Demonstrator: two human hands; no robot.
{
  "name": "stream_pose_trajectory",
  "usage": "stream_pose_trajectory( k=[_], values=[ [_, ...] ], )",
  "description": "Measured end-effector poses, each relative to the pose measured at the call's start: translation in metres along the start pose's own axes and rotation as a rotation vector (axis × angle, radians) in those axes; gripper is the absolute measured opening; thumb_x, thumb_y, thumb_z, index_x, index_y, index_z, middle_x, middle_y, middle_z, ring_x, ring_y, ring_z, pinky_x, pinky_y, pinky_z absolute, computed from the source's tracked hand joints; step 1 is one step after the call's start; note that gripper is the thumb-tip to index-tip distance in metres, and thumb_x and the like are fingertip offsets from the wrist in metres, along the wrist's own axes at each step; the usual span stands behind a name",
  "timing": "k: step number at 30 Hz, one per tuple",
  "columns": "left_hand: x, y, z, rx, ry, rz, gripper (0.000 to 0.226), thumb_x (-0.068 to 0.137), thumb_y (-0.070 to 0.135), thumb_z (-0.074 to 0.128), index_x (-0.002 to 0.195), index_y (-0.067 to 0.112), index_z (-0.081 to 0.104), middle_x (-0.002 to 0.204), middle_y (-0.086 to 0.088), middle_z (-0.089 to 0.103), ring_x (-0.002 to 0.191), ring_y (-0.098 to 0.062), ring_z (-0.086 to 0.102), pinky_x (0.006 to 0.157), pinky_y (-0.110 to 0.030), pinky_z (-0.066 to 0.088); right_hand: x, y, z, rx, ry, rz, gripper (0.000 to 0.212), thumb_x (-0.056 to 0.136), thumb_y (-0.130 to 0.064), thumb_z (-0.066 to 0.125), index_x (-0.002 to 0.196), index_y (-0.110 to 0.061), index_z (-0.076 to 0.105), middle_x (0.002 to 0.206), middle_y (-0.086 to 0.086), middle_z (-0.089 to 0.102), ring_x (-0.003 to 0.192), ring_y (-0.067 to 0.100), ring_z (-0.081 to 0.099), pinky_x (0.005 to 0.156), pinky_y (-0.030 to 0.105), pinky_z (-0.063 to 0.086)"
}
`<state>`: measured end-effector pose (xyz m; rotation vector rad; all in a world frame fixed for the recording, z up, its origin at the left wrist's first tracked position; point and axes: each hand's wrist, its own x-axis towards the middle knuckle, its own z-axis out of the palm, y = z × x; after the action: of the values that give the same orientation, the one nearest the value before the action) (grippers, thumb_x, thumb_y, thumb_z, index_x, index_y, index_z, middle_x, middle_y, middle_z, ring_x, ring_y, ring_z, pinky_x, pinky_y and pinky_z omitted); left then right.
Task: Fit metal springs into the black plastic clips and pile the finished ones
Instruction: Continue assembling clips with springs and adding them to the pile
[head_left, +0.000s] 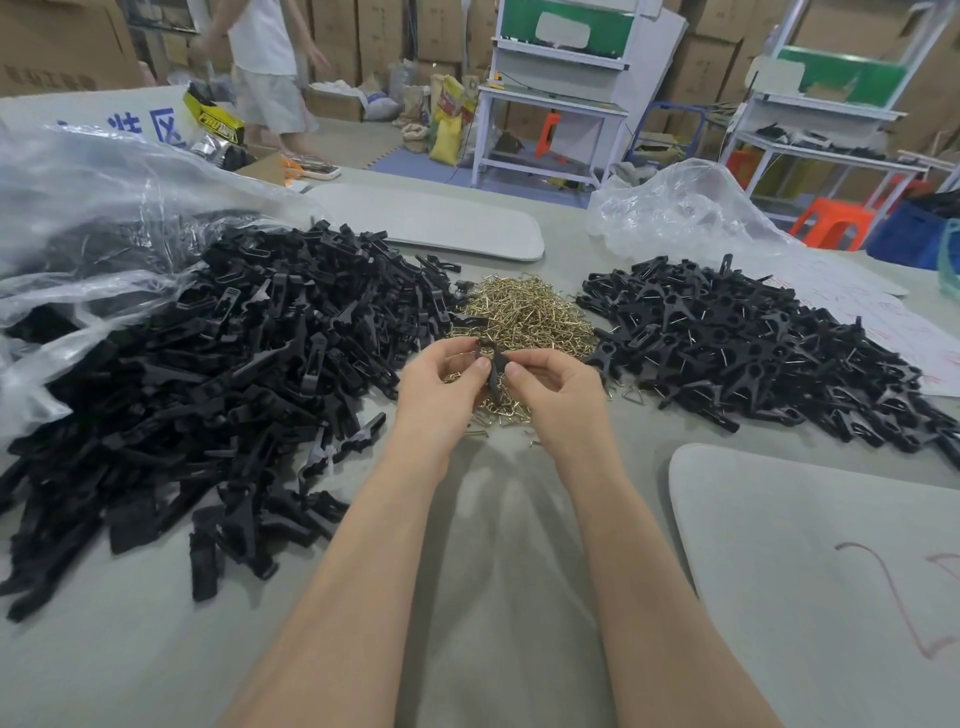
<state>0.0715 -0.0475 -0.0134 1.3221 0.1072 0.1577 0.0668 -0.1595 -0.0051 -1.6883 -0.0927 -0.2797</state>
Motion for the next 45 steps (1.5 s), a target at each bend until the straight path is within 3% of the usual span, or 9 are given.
stream_pose_trajectory(
  k=[10,17,19,21,26,30,35,40,45],
  values=[
    [-0.006,0.009,-0.002,-0.141,-0.042,-0.049,0.011,0.088,0.008,0.065,0.095,0.016,0.063,0.088,-0.003,0.065,0.069,-0.002,0.068,0.065,-0.012,0.051,0.0,-0.005,-0.004,0.143,-0.075,0.141,0.021,0.092,-0.001,0.056,0.089,-0.016,0.071,0.083,0.006,0.07,0.081,0.02,0.063,0.081,0.032,0.054],
    [-0.007,0.014,-0.001,-0.267,-0.117,-0.116,0.004,0.088,0.007,0.063,0.092,0.006,0.063,0.075,-0.001,0.069,0.067,-0.004,0.068,0.065,-0.012,0.052,0.001,-0.008,-0.007,0.471,-0.09,0.317,0.005,0.09,-0.002,0.059,0.09,-0.005,0.063,0.068,0.004,0.07,0.059,0.01,0.064,0.059,0.016,0.053],
    [-0.005,0.015,-0.004,-0.386,-0.022,-0.12,0.005,0.087,0.007,0.064,0.091,0.005,0.062,0.075,0.0,0.069,0.068,-0.004,0.068,0.067,-0.012,0.052,0.0,-0.006,-0.004,0.346,-0.006,0.276,0.009,0.09,-0.012,0.063,0.095,-0.006,0.061,0.076,0.005,0.072,0.067,0.011,0.067,0.063,0.019,0.055],
    [-0.001,0.018,-0.012,-0.577,0.076,-0.162,0.014,0.086,0.005,0.064,0.099,0.0,0.062,0.086,-0.005,0.07,0.074,-0.005,0.069,0.069,-0.012,0.053,0.0,0.001,-0.002,-0.122,0.04,0.116,0.018,0.088,-0.026,0.067,0.101,-0.014,0.062,0.091,-0.002,0.069,0.081,0.01,0.065,0.077,0.025,0.055],
    [0.001,0.022,-0.021,-0.789,0.155,-0.268,0.007,0.086,-0.002,0.061,0.093,-0.004,0.062,0.09,-0.012,0.065,0.08,-0.012,0.069,0.064,-0.013,0.055,-0.011,0.019,0.024,-0.921,-0.275,-0.065,0.035,0.088,-0.037,0.062,0.12,-0.022,0.062,0.117,0.005,0.049,0.111,0.024,0.047,0.098,0.037,0.039],
    [0.0,0.022,-0.02,-0.804,0.131,-0.304,0.007,0.087,0.0,0.061,0.094,-0.004,0.063,0.092,-0.013,0.066,0.086,-0.014,0.067,0.075,-0.02,0.057,-0.013,0.019,0.031,-0.855,-0.229,-0.108,0.018,0.089,-0.02,0.057,0.104,-0.013,0.064,0.104,0.007,0.05,0.099,0.029,0.053,0.085,0.038,0.044],
    [-0.001,0.018,-0.017,-0.618,0.071,-0.336,0.007,0.09,0.013,0.062,0.096,0.011,0.065,0.09,-0.001,0.068,0.075,-0.004,0.057,0.067,-0.014,0.05,-0.01,0.018,0.027,-0.874,-0.227,-0.088,0.023,0.09,-0.02,0.058,0.111,-0.012,0.054,0.111,0.011,0.051,0.102,0.029,0.051,0.086,0.037,0.04],
    [-0.001,0.02,-0.016,-0.71,0.066,-0.365,0.005,0.089,0.004,0.061,0.088,0.001,0.065,0.088,-0.009,0.067,0.086,-0.012,0.064,0.076,-0.018,0.056,-0.009,0.019,0.025,-0.793,-0.19,-0.101,0.025,0.09,-0.014,0.058,0.113,-0.009,0.05,0.107,0.01,0.056,0.101,0.027,0.051,0.084,0.034,0.037],
    [-0.002,0.022,-0.019,-0.851,0.041,-0.433,0.026,0.09,0.004,0.06,0.113,-0.007,0.056,0.108,-0.021,0.064,0.092,-0.021,0.068,0.073,-0.021,0.057,-0.004,0.015,0.018,-0.578,-0.073,-0.057,0.018,0.09,-0.016,0.062,0.106,-0.01,0.061,0.1,0.007,0.06,0.089,0.017,0.053,0.084,0.029,0.042]
  ],
)
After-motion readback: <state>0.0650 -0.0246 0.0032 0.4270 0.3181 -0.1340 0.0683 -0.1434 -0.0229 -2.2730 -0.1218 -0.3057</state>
